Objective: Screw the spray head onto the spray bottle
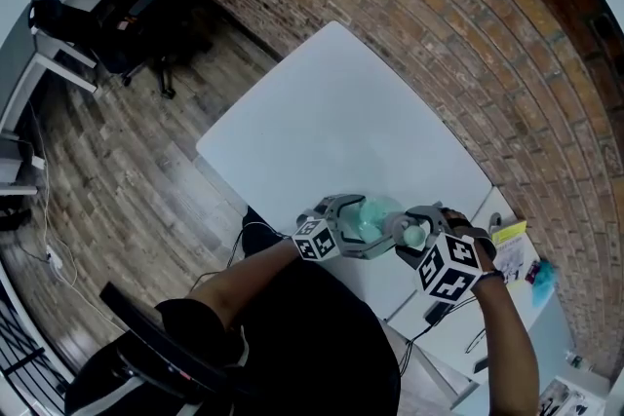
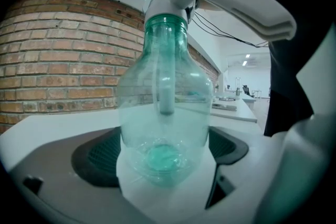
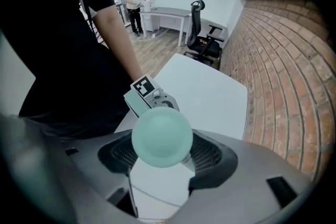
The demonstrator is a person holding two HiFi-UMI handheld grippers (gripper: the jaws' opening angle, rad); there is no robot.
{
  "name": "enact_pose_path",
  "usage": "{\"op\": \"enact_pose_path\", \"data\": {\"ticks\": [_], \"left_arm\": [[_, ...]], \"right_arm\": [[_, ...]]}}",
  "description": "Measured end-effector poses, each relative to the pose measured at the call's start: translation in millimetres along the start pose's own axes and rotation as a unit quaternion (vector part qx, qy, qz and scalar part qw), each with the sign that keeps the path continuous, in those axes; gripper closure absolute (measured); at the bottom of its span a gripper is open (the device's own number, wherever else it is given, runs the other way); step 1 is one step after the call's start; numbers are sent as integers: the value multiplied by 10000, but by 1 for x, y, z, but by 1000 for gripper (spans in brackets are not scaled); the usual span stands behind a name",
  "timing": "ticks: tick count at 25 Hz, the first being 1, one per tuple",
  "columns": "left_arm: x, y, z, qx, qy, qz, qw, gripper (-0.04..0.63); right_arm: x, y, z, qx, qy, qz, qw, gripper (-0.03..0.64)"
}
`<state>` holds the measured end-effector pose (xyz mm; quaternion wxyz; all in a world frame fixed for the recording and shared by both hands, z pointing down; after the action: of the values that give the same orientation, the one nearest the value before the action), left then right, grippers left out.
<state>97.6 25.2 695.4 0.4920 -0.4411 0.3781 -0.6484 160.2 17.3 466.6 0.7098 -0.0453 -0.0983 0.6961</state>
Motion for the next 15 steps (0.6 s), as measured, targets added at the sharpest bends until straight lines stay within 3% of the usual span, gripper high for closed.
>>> {"op": "enact_pose_path", "data": {"ticks": [4,8,11,15], "left_arm": [[0,0,-1,-37,43,-107,9999,80],[-1,0,-1,-27,44,-131,9999,80],[-1,1,-1,-15,25,-88,10000,80],[-1,2,-1,-20,40,-76,10000,80]], "right_arm": [[-2,1,0,-197,-116,615,9978,341],[0,2,0,-314,-278,660,9969,342],[3,-1,-2,-40,-270,407,9988,342],[5,3,-14,269,-260,-337,9987,341]]}}
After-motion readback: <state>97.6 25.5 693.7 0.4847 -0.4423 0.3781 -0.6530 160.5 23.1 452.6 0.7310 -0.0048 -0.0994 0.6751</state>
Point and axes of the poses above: the fingertips, and each gripper's own axes: z forward along the fingers, x to its left, y out of its top, the point moved 6 cm from there along -z, backward along the fingers, and after that the axes turned 13 degrees about -z, right-handed, at the moved point
